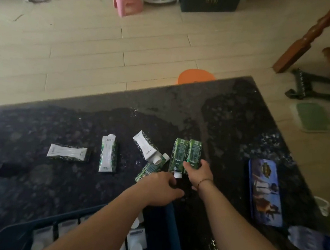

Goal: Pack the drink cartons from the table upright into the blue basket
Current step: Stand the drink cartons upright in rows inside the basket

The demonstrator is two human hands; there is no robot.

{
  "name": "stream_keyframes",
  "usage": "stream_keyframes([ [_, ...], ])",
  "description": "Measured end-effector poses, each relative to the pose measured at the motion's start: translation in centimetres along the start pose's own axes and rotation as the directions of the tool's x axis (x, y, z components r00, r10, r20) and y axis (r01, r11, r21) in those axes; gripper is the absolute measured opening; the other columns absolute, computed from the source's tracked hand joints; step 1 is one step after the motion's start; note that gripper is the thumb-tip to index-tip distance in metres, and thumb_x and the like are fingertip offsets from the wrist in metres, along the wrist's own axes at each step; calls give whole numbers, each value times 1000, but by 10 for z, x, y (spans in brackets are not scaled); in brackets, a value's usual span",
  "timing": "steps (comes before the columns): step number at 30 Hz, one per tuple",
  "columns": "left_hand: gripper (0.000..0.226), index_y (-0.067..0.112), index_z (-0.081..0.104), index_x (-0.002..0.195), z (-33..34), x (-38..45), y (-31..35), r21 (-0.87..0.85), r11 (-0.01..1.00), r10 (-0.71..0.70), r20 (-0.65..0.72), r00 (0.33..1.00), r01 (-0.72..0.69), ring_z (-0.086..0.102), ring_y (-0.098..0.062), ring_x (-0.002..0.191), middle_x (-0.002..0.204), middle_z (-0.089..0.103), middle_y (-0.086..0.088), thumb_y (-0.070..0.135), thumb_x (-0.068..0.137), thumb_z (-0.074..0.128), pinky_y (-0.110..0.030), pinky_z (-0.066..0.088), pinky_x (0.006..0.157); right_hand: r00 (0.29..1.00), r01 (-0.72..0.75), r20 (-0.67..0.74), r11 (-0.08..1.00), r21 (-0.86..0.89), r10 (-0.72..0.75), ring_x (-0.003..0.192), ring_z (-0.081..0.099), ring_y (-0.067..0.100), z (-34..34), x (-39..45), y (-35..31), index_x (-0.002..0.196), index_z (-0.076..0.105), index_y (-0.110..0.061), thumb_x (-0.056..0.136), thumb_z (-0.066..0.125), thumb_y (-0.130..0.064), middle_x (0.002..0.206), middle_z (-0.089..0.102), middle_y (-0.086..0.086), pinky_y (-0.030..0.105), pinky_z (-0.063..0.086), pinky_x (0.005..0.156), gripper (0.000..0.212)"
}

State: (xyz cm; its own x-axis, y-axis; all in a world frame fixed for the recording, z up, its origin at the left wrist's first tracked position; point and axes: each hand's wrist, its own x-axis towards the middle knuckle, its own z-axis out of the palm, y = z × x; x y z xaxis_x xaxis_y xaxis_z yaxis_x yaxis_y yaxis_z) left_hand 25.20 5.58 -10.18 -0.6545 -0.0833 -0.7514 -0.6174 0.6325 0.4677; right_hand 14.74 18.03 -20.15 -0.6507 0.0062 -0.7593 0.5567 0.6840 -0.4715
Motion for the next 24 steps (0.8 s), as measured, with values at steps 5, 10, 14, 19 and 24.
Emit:
stream_keyframes([
  [5, 44, 24, 58, 119, -4, 0, 1, -96, 995, 28, 18, 999, -26, 62, -17, 97, 108, 65, 1, 47, 83, 66, -37, 52, 89, 994, 43, -97, 992, -118, -54, 124, 50, 30, -8, 4, 0, 136, 47, -14, 74, 71, -48, 139, 50, 12, 43, 45, 102, 75],
  [10, 66, 33, 43, 136, -2, -16, 11, 114, 942, 337, -330, 882, -317, 53, -14, 112, 134, 50, 8, 27, 77, 72, -36, 49, 97, 999, 16, -34, 983, 185, -10, 59, 62, 25, -57, -70, -12, 90, 72, 0, 80, 60, -42, 70, 69, 18, 34, 47, 59, 44],
  [14, 94, 35, 24, 148, 6, -40, 23, 513, 732, 675, -453, 583, -448, 18, -26, 145, 157, 21, 1, 37, 70, 75, -52, 17, 117, 990, 20, 119, 913, 408, -74, 73, 61, 31, -95, -176, -8, 80, 75, -12, 90, 51, -33, 76, 72, 13, 36, 44, 61, 33],
  [19, 41, 24, 58, 128, 20, -89, 18, 527, 548, 834, -401, 378, -650, 54, -22, 113, 123, 60, 2, 37, 89, 58, -43, 45, 87, 958, -3, 265, 914, 405, -114, 66, 61, 28, -106, -265, 10, 93, 67, -5, 87, 63, -26, 74, 65, 14, 35, 47, 53, 22],
  [24, 37, 24, 57, 123, 50, -142, -24, 347, 683, 723, -451, 524, -643, 55, -18, 101, 113, 60, 6, 33, 87, 60, -38, 49, 72, 839, 500, 282, 864, -59, -466, 100, 57, -15, -75, -301, 31, 102, 63, -53, 24, 75, -78, 109, 59, -38, 6, 46, 80, 83],
])
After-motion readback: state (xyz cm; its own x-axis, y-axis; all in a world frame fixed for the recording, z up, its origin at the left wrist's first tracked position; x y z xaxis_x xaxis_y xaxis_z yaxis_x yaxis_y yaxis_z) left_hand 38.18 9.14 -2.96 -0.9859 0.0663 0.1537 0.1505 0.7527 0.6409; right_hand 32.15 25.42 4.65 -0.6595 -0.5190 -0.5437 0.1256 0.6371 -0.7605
